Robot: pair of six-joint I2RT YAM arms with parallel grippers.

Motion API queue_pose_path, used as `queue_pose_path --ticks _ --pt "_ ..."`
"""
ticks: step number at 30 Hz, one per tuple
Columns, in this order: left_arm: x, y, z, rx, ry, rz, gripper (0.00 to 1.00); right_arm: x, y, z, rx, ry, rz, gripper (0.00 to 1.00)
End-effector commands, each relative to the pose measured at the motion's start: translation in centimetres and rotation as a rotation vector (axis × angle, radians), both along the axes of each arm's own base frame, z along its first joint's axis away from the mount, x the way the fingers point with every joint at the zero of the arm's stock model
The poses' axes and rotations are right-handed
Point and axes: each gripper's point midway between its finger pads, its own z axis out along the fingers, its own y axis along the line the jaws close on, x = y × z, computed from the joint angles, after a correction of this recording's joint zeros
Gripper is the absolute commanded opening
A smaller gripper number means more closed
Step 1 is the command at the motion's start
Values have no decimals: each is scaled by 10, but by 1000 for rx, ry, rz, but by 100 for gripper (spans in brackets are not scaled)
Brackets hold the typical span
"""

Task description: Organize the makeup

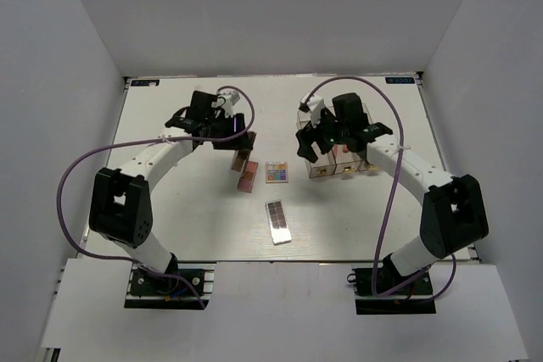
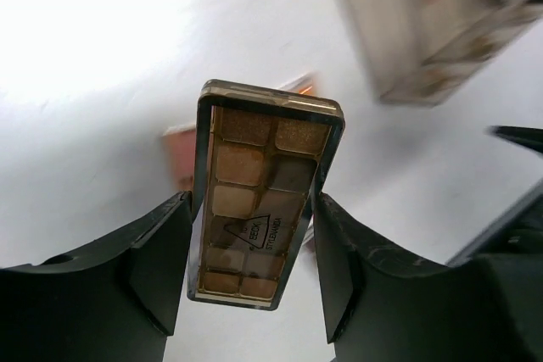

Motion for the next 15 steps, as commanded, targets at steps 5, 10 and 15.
queue_pose_path --ticks 5,10,15 --pt "25 -86 80 -372 -141 -73 18 56 -27 83 142 -182 -234 51" --pt "43 -144 93 -507 -118 -72 17 69 -63 102 155 -247 -346 0" --pt "65 -209 104 -606 -129 -99 17 61 -86 99 165 -246 -396 0"
